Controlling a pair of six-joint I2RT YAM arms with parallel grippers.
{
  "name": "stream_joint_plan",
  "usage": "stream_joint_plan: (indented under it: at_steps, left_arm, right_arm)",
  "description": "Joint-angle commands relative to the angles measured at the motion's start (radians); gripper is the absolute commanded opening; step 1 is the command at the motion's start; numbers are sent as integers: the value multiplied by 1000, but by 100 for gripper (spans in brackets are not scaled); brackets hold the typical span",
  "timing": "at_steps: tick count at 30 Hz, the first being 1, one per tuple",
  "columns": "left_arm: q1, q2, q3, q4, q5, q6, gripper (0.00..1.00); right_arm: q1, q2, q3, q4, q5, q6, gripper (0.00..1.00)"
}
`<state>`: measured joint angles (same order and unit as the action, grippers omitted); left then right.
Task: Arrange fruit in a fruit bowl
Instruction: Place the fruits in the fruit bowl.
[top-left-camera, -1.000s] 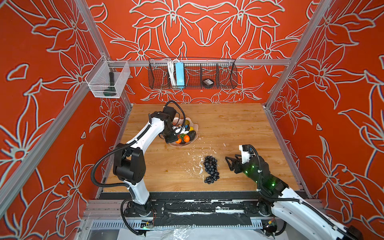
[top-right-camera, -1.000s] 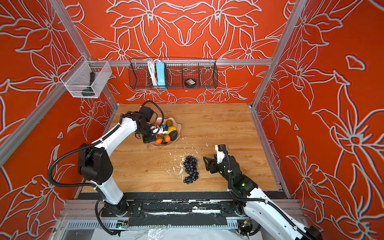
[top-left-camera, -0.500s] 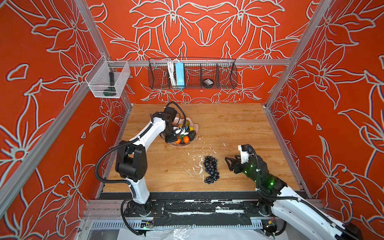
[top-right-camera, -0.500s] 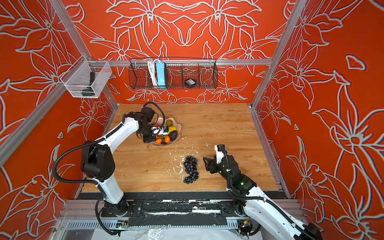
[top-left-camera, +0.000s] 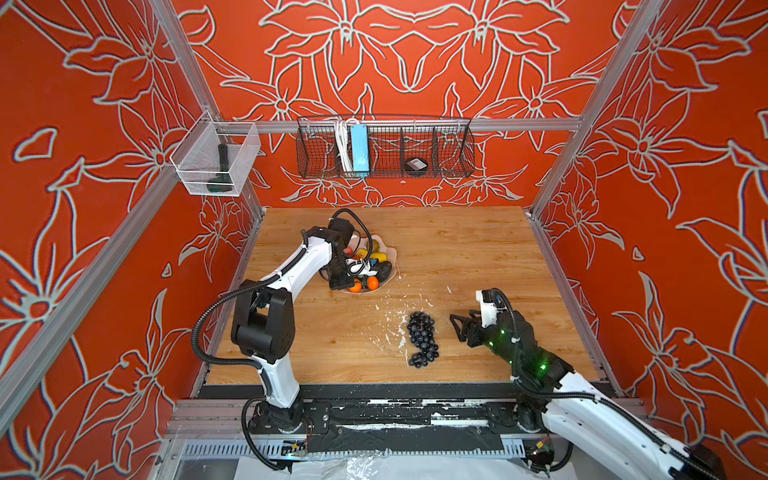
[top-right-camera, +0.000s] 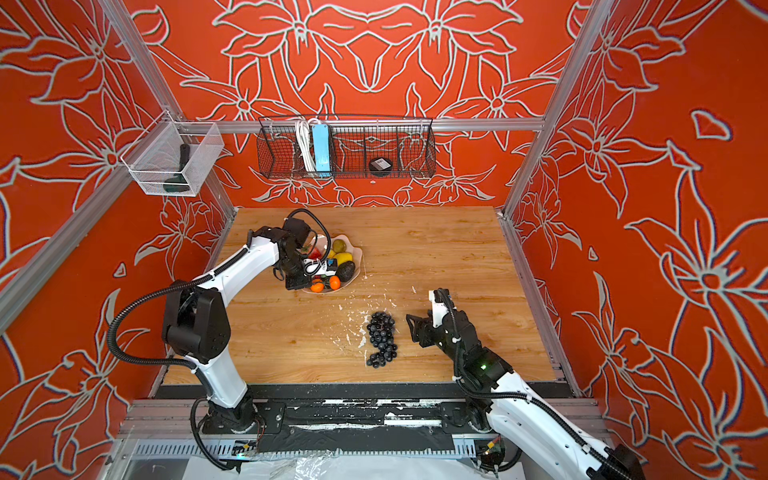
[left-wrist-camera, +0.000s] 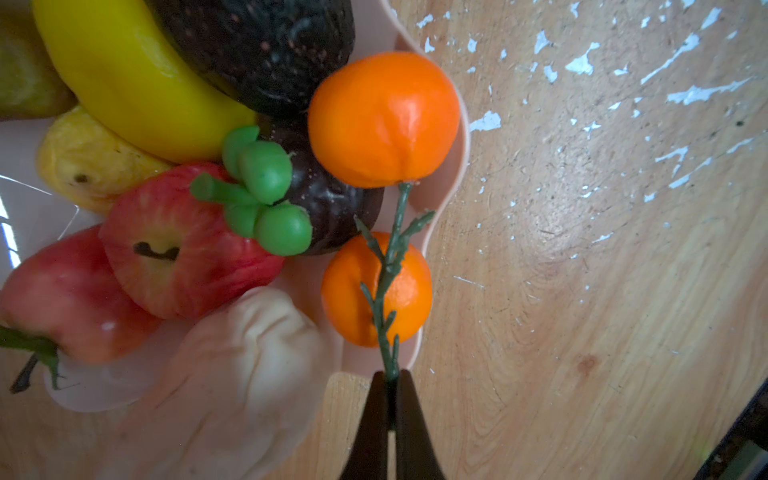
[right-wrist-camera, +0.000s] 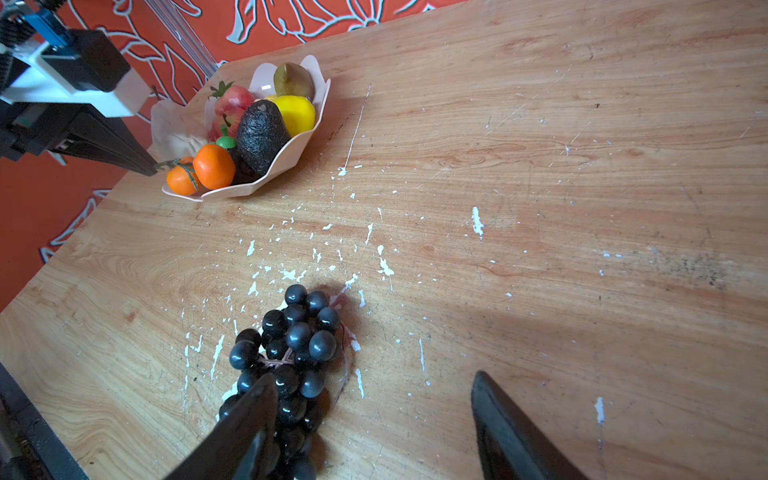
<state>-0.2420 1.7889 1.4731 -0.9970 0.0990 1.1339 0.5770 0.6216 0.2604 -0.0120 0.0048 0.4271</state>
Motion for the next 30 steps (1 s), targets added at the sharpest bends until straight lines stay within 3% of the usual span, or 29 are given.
stream_joint_plan:
  at_steps: [1,6,9,17,19,22,25,28,30]
  left_arm:
    - [0,9,-5,-18,16,19,7]
    - [-3,5,-7,-2,13,3,21]
    - [-8,7,-5,-7,16,3,49]
    - [-17,-78,22,-23,80,-36,56]
    - [-26,-132,26,-29,137,-53,98]
    - [-56,-236,1,4,209,-111,98]
    - [-127,-356,-69,131,182,-257,98]
    - [-241,-474,-153,308,103,-478,98]
    - [-287,-551,-219,471,19,-707,98]
  right_arm:
    - [-4,-3,-12,12,12,13,74]
    - [-5,-2,-12,12,12,13,74]
    - [-5,-2,-12,12,11,14,74]
    - [-5,-13,-13,9,15,13,74]
    - [-5,-11,-12,9,15,13,74]
    - [-5,-5,-5,-1,18,13,74]
    - [-5,16,34,-58,27,1,74]
    - [-4,56,88,-125,0,4,75]
    - [-3,92,121,-162,-57,14,76]
